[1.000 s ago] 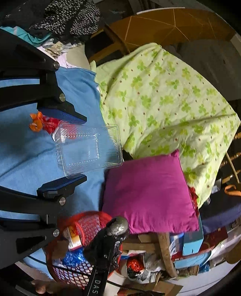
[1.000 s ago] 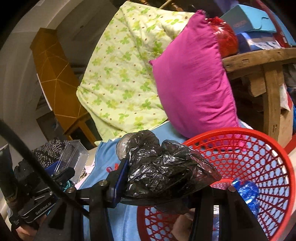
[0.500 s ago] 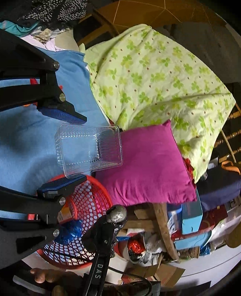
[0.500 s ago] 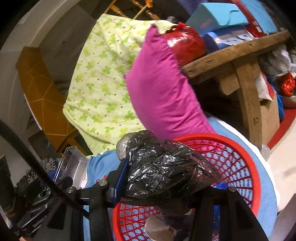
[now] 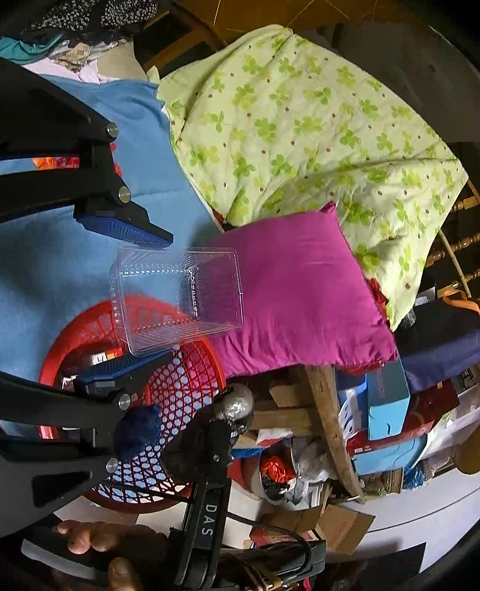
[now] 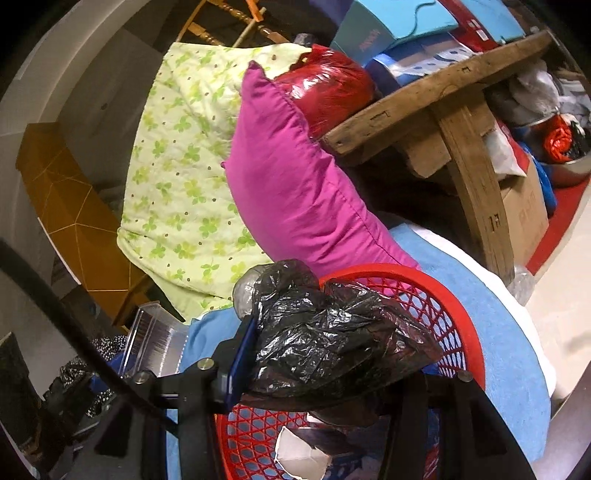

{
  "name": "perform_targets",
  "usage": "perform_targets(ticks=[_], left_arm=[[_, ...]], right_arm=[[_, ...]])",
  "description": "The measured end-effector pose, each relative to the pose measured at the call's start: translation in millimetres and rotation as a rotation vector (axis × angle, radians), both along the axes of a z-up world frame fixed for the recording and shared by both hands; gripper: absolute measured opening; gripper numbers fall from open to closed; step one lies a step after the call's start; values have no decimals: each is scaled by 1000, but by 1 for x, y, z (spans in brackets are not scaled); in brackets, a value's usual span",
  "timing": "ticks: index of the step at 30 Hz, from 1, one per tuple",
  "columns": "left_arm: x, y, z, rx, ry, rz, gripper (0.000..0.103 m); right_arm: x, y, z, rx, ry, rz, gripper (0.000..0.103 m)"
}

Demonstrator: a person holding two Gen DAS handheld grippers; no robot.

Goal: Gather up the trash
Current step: 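Carry the black bag over the basket with the right tool while the left tool carries the clear container there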

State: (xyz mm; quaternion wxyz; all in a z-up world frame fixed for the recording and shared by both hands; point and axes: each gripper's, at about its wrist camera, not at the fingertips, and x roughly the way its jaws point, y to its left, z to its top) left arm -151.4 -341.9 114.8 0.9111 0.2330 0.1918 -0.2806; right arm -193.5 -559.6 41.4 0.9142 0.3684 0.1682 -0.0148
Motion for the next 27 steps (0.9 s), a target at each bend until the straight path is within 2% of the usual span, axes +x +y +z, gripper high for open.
perform_targets(ticks=[13,21,27], left_arm=[[15,-8,-23,-58,152,-97,59],[14,-6,-30,-81,180,-149,60],[21,8,-30,-107,185,-113,61]], right_arm=[[-1,-17,-14,99,37,-48,57],[-1,-20,-16,120,35,-66,66],[0,-15,-12,127,-6,-51,66]])
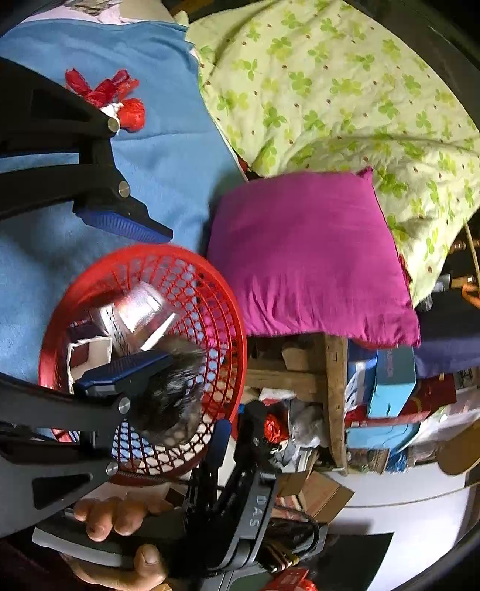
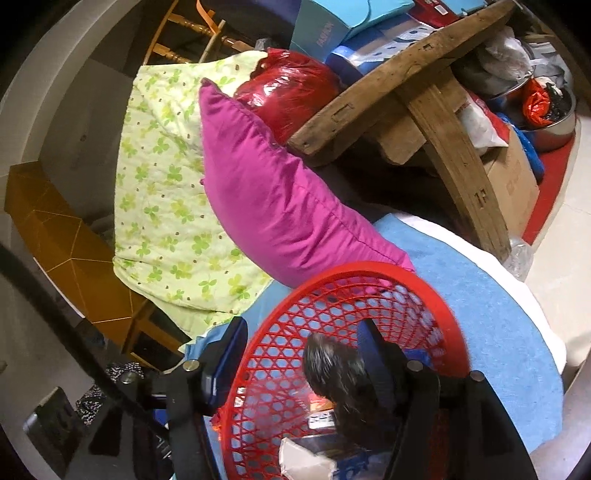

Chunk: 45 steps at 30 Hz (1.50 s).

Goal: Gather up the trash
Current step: 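Carry the black bag over the basket with the right tool while the left tool carries the clear container there, then move both tools back toward the remaining trash on the blanket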

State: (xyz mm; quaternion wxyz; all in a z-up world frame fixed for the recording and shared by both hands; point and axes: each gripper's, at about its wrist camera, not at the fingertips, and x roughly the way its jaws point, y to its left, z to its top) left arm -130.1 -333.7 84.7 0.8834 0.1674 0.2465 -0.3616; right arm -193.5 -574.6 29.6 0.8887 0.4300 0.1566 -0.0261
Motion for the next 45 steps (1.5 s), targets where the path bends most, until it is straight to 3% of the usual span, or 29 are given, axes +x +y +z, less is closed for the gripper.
perform_targets(ticks=[9,17,22,28,32,38,45], left_arm=[[24,78,-6,-16,-4,183,64],[51,195,-28,-14,37,450,64],[60,257,-36,-28,41,591,65],[69,299,-51,-46,57,668,65],[73,306,-64,-35,86,683,65],[84,310,-84,-17,134,672,66],[104,305,-95,-5,166,615,66]], right_arm=[[17,43,26,-98,-101,77,66],[35,113,49,-260,-194,189,66],[50,153,54,-309,-228,276,66],[80,198,43,-347,-154,369,66],[104,219,29,-340,-64,415,66],[141,241,4,-278,76,481,66],[173,265,-17,-268,175,542,66]])
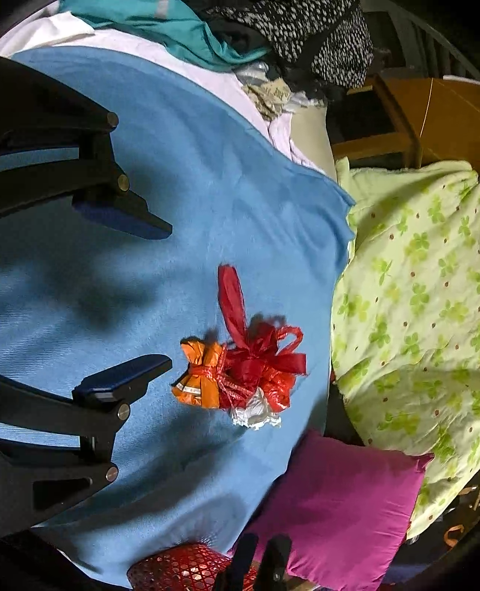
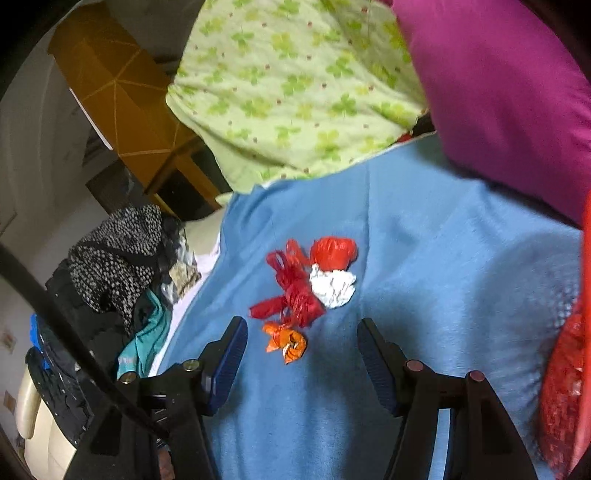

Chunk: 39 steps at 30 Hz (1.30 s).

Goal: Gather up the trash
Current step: 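Move both tools back toward the remaining trash on the blanket, then grasp the white tissue with the right tool while the left tool grasps the orange package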

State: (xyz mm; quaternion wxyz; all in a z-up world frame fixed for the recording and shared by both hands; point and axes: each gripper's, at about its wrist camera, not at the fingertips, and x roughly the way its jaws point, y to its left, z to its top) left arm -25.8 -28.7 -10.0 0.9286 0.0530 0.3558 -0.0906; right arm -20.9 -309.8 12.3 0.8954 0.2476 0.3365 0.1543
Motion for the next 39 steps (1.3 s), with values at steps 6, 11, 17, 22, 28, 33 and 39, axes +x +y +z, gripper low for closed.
perform_targets(ticks=[6,11,17,22,28,33,39], left_arm=[[25,-8,-8,7,14,-51,66],[46,-13,-17,-37,30,-81,66],[58,-15,-29,-73,56,-95,66],[65,-19,-31,-110,59,-107,66],[69,-21,-35,-133,82,-132,66],[69,-26,-35,-162,77,-177,66],[79,-38,-41,-217,113,-248,66]], right_arm=[[30,21,-14,-59,57,12,66],[60,33,-25,-135,93,20,66],[97,43,-36,-196,107,47,66],[124,50,-49,-222,127,73,64],[150,61,-70,-273,193,87,45],[152,59,-73,-272,214,79,34],[133,48,-60,-256,207,56,33]])
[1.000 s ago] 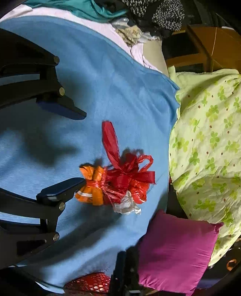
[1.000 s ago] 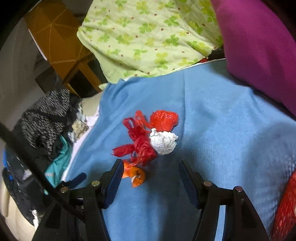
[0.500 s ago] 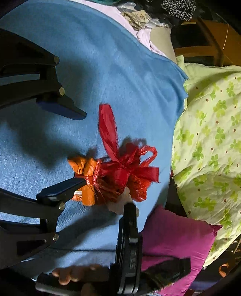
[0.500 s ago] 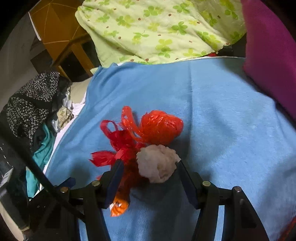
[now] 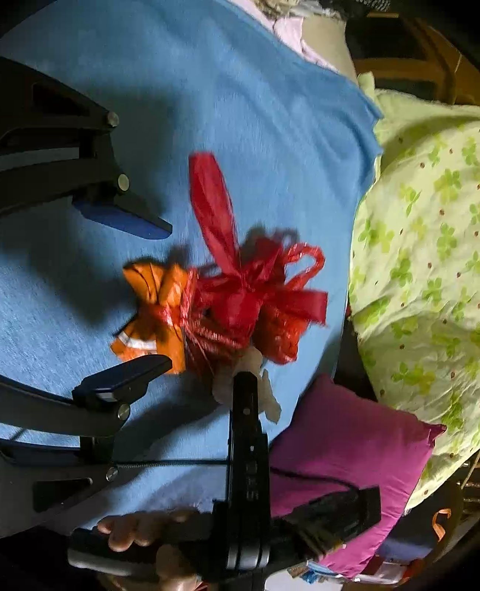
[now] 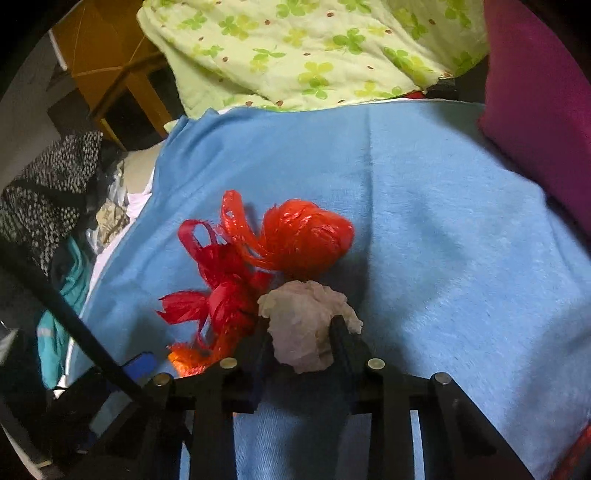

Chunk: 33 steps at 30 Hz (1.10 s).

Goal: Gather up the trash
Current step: 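Grasp the white tissue with the right tool while the left tool grasps the orange package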

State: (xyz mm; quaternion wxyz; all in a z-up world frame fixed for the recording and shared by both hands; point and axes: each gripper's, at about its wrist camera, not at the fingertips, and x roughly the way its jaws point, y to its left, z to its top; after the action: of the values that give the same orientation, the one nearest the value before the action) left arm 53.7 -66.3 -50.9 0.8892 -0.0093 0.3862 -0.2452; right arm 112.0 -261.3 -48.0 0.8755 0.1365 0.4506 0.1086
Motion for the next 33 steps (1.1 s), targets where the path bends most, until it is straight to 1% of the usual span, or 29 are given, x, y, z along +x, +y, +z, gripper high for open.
perform_targets(ticks=[2,3,4,8,10,13,16,19,22,23,24,30,33], left_arm=[[2,-6,-1,-16,-4,-22,68],[4,-8,-1,-18,-7,-29,71],[6,-12,-1,-24,-7,-39,72],[10,-20,-5,-36,12,-67,72],[14,-22,-8,-33,27,-63,72],[19,-20,-12,-52,54,-49,72],[21,-20,-17,-72,99,-60,73],[18,-24,-17,-44,76,-67,72],[18,-23,-19,-43,75,-58,72],[18,-22,-19,-47,74,-50,72],[18,-22,-18,-48,71,-46,70],[17,-15,-12,-35,50,7,69],[14,-11,-4,-34,33,37,69]], right_arm=[[-6,-9,3,23,5,-19,33],[-11,-13,6,38,5,-32,33],[-14,-17,8,50,6,-41,33],[-28,-25,15,88,0,-62,33],[-32,-24,19,79,-11,-66,33],[-35,-28,22,76,-18,-75,33],[-34,-34,21,80,-11,-90,33],[-33,-34,20,76,-9,-90,33],[-34,-32,21,69,-16,-85,33],[-34,-31,22,63,-23,-82,33],[-36,-30,22,58,-28,-81,33],[-36,-31,25,50,-45,-79,33],[-38,-33,27,47,-55,-82,33]])
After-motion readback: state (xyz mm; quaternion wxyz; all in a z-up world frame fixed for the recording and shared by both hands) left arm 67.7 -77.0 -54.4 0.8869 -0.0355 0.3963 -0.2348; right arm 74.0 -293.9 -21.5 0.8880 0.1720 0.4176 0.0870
